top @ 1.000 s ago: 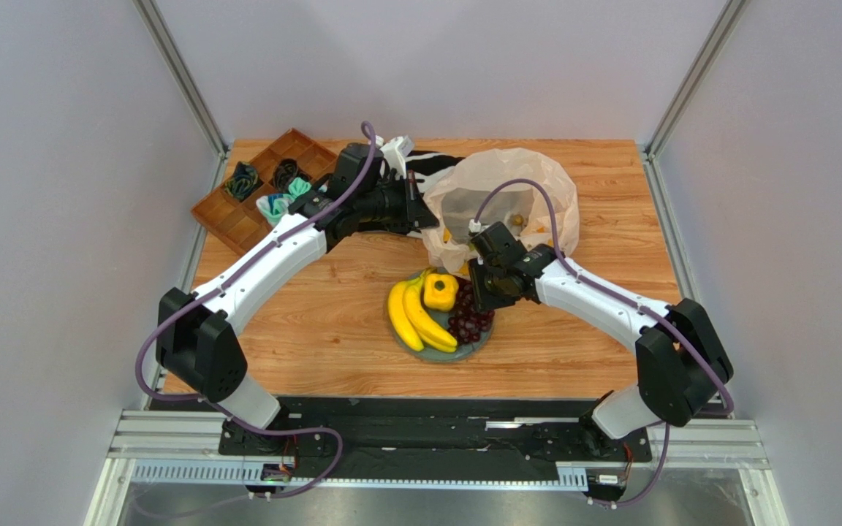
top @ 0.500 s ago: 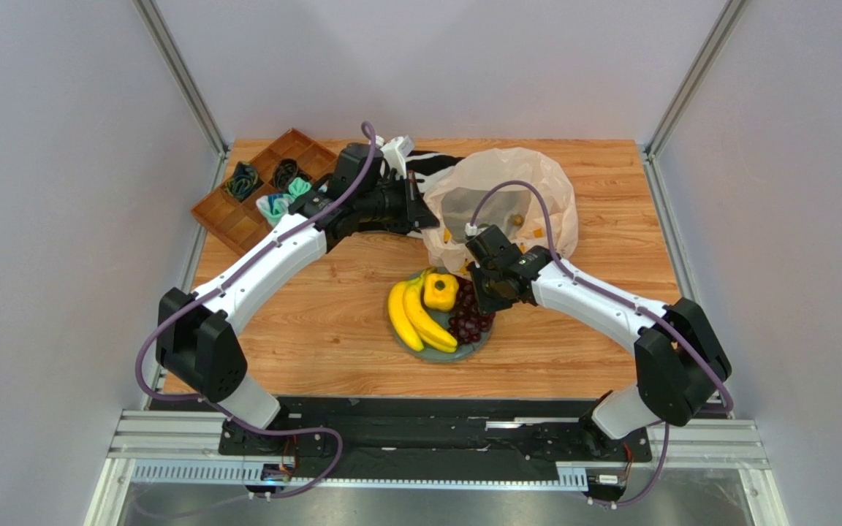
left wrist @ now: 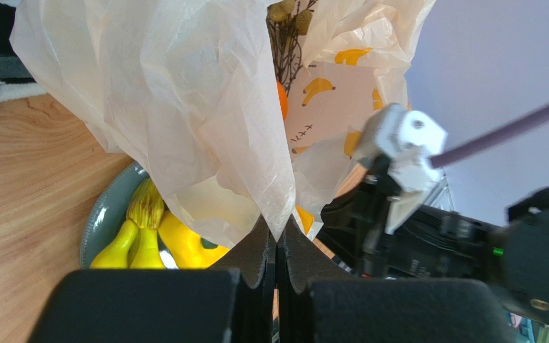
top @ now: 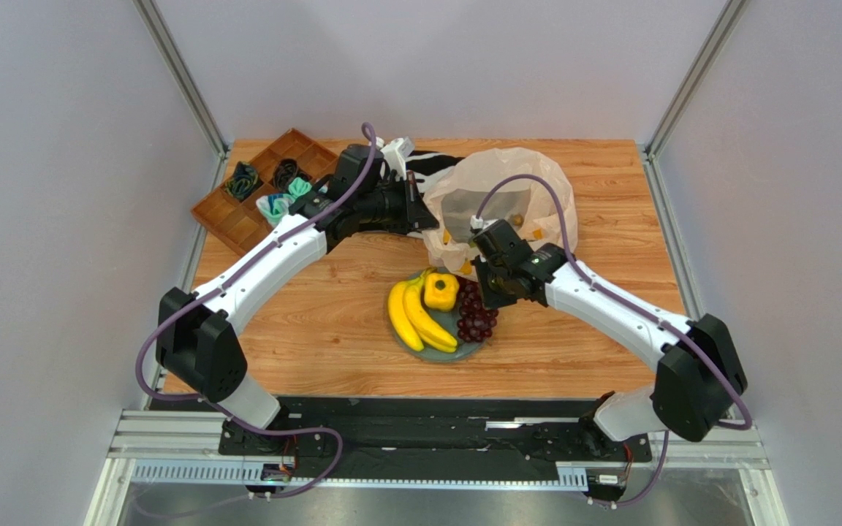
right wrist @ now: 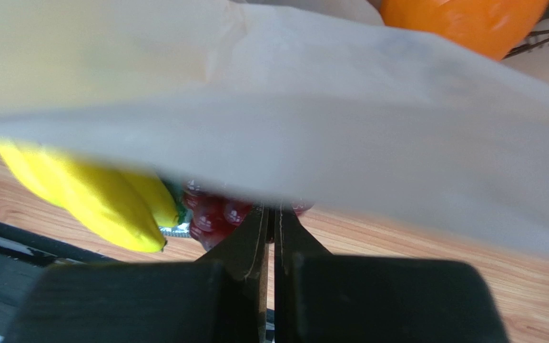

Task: Place the fruits into the plastic bag

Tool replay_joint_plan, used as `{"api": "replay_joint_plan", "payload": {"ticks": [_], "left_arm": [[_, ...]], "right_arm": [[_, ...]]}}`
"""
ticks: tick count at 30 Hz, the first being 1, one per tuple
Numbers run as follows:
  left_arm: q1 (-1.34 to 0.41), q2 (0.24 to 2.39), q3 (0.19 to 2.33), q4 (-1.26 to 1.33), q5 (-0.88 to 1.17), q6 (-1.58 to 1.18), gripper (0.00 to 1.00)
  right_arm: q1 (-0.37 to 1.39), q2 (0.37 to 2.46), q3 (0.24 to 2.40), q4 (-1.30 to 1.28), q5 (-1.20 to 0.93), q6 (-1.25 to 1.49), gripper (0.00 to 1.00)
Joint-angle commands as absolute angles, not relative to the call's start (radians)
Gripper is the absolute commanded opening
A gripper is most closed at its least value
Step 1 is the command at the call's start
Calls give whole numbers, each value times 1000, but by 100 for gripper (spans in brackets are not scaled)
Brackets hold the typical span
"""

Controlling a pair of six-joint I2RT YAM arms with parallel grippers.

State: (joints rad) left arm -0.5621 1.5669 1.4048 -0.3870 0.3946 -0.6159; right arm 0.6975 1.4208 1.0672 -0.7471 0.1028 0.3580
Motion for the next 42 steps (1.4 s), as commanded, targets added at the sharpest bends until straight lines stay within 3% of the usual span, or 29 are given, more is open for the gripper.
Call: {"api": "replay_joint_plan", "payload": {"ticks": [1, 16, 26, 34, 42], "left_arm": [[-561, 1523, 1396, -365, 397, -615, 0], [-560, 1535, 1397, -345, 402, -617, 0], [-560, 1546, 1396, -336, 414, -618, 0], [-560, 1534, 1382, -344, 425, -609, 0], [-560, 1499, 1361, -345, 420, -614, 0]], "right_arm": [[703, 1306, 1112, -753, 132, 367, 0], [703, 1121, 1163, -894, 132, 356, 0], [706, 997, 1354, -1003, 115, 354, 0], [703, 1153, 1704, -976, 195, 356, 0], [651, 1331, 1741, -763, 160, 267, 0]]}}
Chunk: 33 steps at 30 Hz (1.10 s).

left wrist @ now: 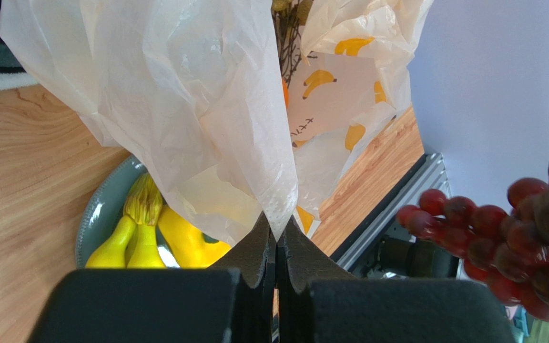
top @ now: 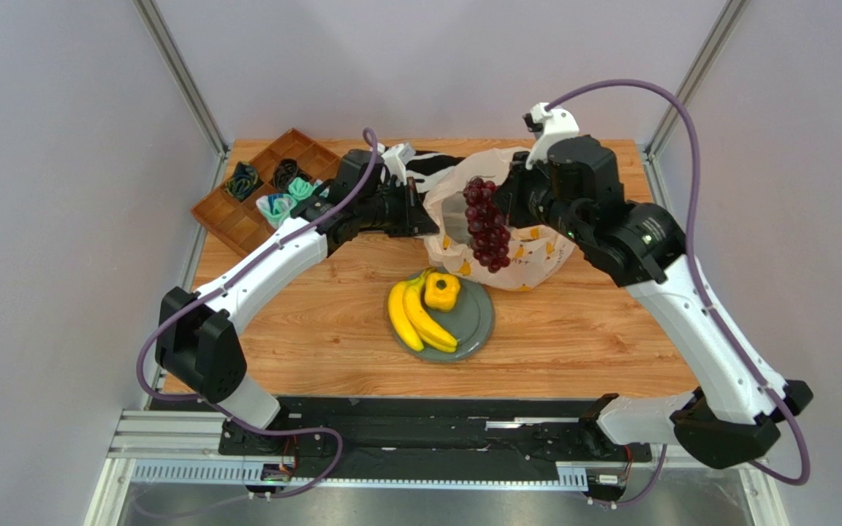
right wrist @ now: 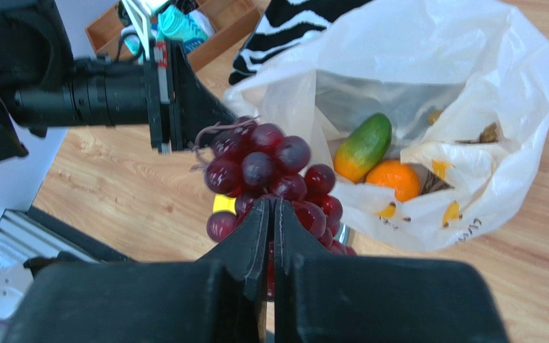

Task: Place the fruits into the plastic bag

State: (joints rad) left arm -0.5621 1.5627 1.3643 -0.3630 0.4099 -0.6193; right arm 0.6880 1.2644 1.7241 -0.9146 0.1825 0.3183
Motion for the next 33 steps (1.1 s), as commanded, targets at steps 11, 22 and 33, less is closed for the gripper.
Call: {"api": "replay_joint_plan", "payload": {"ticks": [11, 22, 33], "left_arm": [[-560, 1488, 1345, -354, 413, -612, 0], [-560, 1513, 1365, -364, 420, -609, 0], [-560, 1534, 1396, -370, 417, -612, 0]], "right_arm": [[584, 1485, 1873, -675, 38, 241, 0], [543, 1563, 1970, -669, -20, 227, 0], [537, 1399, 1585, -604, -43, 225, 0]]}}
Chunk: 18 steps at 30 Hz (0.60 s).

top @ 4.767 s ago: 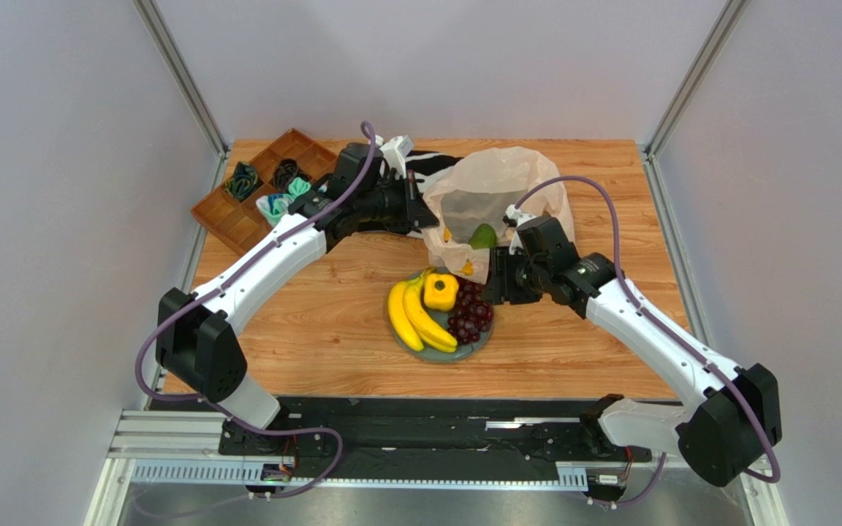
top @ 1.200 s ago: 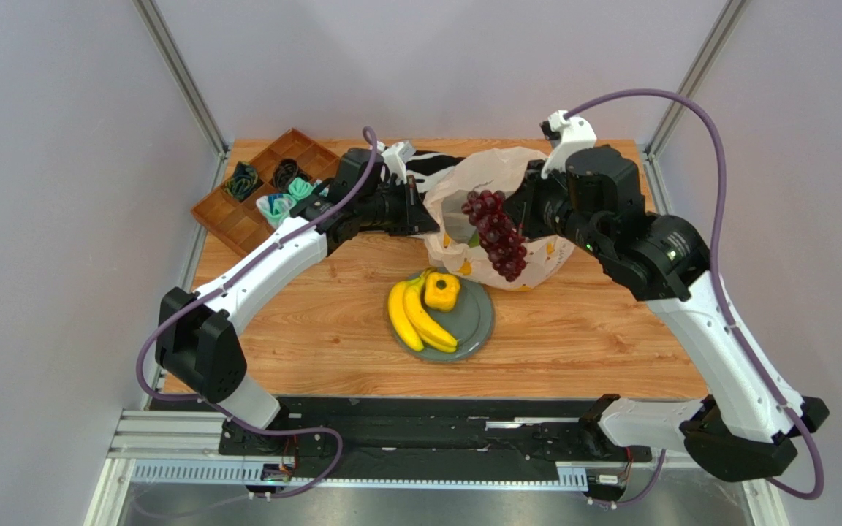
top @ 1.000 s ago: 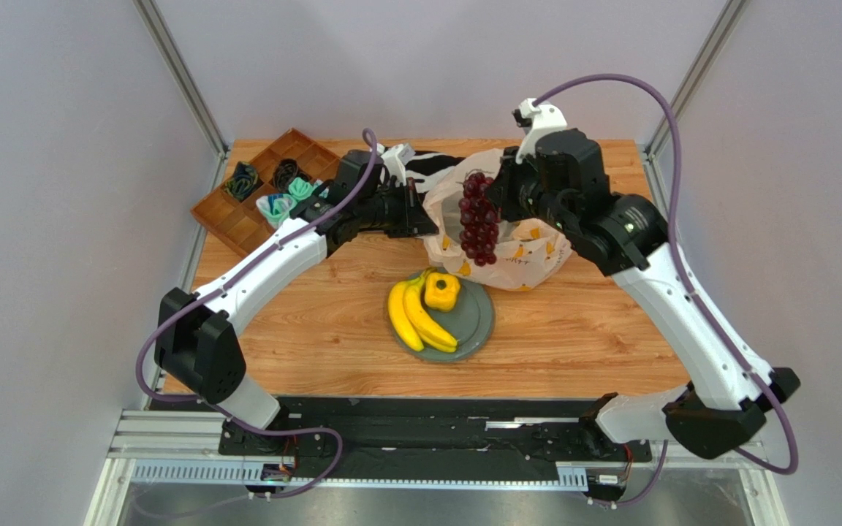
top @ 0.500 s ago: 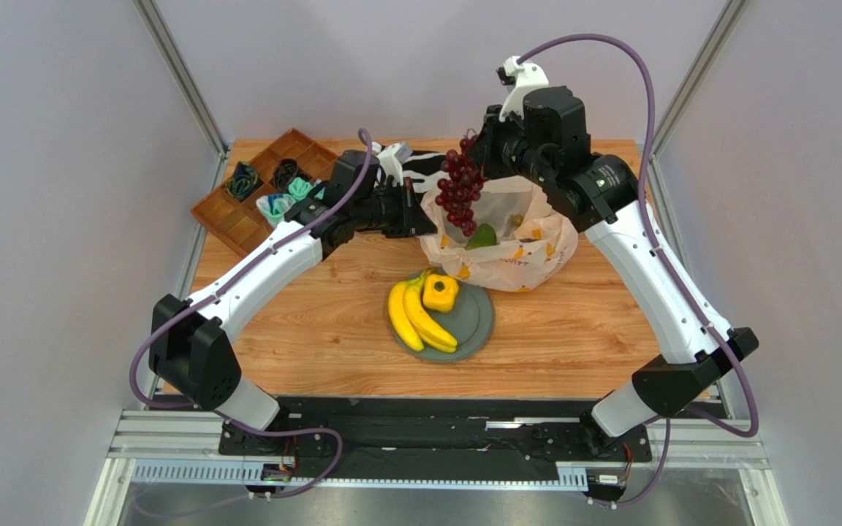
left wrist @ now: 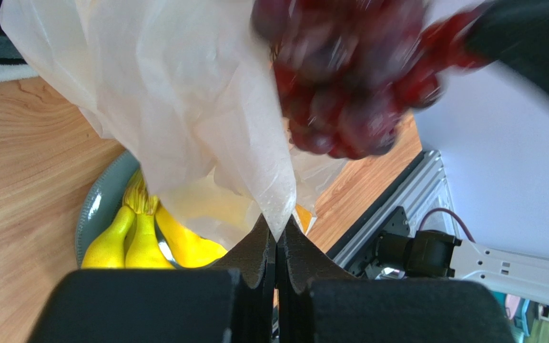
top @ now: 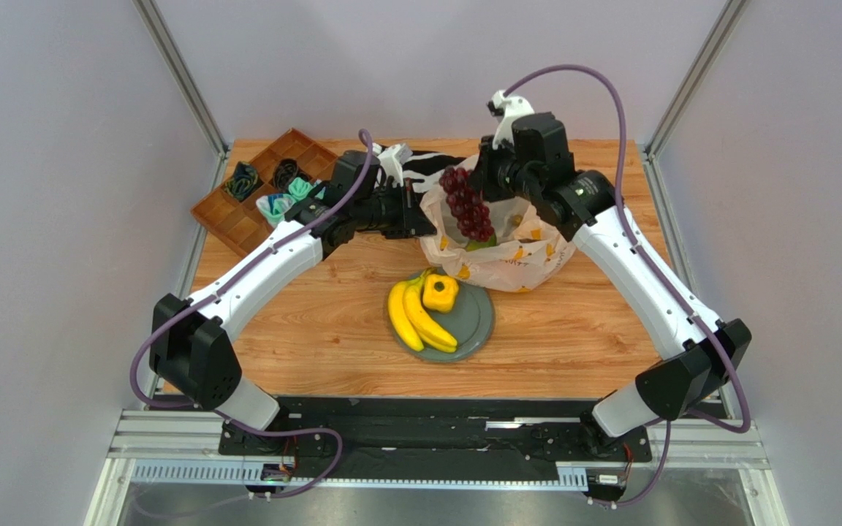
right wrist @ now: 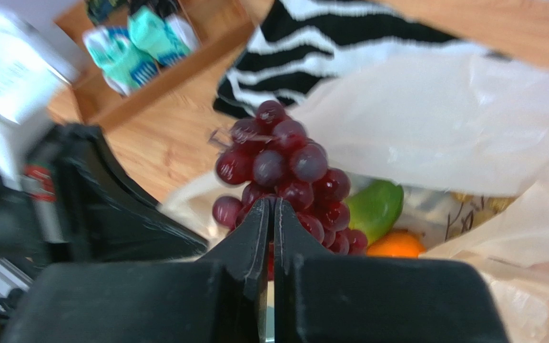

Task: Place the fruits into the plastic bag

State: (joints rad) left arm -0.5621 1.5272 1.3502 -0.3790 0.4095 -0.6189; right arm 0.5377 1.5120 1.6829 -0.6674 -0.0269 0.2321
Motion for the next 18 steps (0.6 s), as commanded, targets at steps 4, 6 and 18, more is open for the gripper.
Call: {"api": "replay_joint_plan", "payload": {"ticks": [4, 6, 18], "left_arm": [[-560, 1548, 1402, -367, 425, -618, 0], [-560, 1549, 1408, -367, 423, -617, 0], [-558, 1545, 1414, -376, 431, -609, 0]], "right_arm": [[537, 1329, 1476, -606, -28, 244, 0], [535, 1312, 1433, -606, -32, 265, 0], [537, 1288, 1342, -646, 79, 273, 0]]}}
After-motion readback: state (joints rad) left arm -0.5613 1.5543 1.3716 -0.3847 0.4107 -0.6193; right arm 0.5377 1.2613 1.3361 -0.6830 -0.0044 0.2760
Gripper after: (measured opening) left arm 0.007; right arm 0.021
